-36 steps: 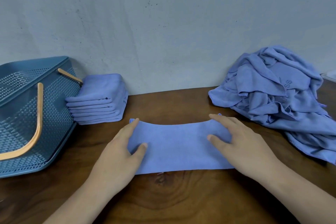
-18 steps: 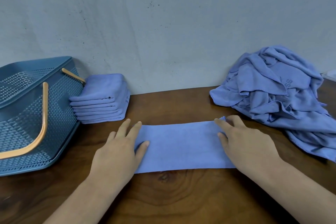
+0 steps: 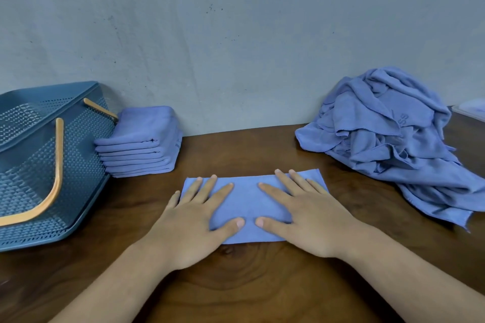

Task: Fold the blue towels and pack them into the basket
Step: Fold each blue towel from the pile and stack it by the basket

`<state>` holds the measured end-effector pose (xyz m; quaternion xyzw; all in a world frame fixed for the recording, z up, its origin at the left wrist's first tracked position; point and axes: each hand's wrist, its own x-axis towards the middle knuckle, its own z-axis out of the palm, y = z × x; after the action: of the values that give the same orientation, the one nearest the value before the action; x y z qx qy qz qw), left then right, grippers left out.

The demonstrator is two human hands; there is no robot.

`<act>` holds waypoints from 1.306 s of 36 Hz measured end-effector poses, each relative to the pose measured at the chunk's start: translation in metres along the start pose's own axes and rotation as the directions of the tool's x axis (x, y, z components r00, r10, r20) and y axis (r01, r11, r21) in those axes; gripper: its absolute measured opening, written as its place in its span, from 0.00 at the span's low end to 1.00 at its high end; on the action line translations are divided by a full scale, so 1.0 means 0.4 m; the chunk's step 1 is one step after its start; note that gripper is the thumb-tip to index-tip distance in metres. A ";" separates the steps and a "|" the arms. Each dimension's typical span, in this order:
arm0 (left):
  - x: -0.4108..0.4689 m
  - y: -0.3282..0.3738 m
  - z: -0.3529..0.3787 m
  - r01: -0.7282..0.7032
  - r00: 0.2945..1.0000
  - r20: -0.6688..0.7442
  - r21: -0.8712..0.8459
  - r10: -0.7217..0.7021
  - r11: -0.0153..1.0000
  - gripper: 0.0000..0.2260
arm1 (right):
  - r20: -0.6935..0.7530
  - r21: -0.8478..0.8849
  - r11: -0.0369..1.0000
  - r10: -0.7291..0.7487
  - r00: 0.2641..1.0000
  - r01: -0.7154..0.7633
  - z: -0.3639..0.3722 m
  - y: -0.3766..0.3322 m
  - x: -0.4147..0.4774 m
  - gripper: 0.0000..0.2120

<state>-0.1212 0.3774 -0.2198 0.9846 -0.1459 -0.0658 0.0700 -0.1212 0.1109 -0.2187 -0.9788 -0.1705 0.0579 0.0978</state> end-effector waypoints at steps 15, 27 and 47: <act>-0.004 -0.010 -0.051 0.186 0.977 0.099 0.018 -0.187 0.982 0.50 | 0.025 0.053 0.991 0.120 0.993 -0.121 -0.019 0.069 -0.007 0.43; 0.134 0.115 -0.018 -0.331 0.942 0.051 -0.025 0.332 0.943 0.28 | 0.027 0.041 0.995 0.087 0.996 -0.088 -0.020 0.068 -0.001 0.44; 0.008 0.141 0.021 -0.232 0.973 0.024 0.038 0.231 0.972 0.35 | -0.101 -0.044 0.999 -0.013 0.995 0.009 -0.051 0.110 -0.022 0.24</act>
<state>-0.1352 0.3220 -0.2197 0.9614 -0.2615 -0.0640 0.0559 -0.1121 0.0639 -0.2073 -0.9814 -0.1718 0.0038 0.0855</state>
